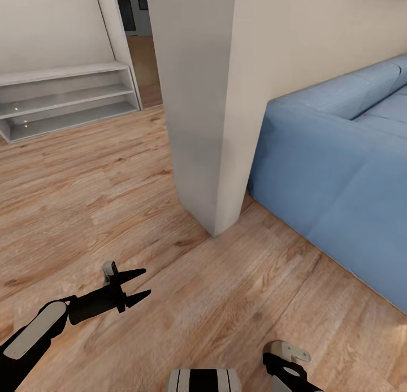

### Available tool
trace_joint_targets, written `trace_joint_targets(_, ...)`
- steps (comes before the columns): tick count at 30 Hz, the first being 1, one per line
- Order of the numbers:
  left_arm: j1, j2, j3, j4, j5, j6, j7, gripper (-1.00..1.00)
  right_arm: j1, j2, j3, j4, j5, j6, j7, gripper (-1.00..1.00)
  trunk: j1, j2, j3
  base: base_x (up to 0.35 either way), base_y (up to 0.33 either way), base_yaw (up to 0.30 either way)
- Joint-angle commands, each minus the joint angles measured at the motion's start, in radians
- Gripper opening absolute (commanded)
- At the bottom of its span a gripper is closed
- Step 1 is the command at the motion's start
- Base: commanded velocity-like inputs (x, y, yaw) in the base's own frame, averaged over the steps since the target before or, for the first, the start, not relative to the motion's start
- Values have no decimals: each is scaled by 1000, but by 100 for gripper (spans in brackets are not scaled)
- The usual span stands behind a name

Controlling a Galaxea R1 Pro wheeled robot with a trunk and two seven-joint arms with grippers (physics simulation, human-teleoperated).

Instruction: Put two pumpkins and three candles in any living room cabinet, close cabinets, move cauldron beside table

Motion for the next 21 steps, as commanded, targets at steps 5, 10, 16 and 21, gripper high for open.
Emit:
trace_joint_targets(5, -1, 1, -2, 0, -2, 1, -6, 100, 0, 0, 9, 0, -10, -4, -3, 100, 0, 0, -1, 0, 0, 0)
trace_joint_targets(10, -1, 1, -2, 0, -2, 1, -6, 100, 0, 0, 9, 0, -10, -4, -3, 100, 1, -1, -12, 0, 0, 0)
trace_joint_targets(16, -1, 1, -2, 1, -2, 1, -6, 100, 0, 0, 9, 0, -10, -4, -3, 100, 1, -1, -12, 0, 0, 0)
trace_joint_targets(21, -1, 1, -2, 1, -2, 0, -6, 100, 0, 0, 9, 0, -10, -4, -3, 100, 1, -1, -12, 1, 0, 0)
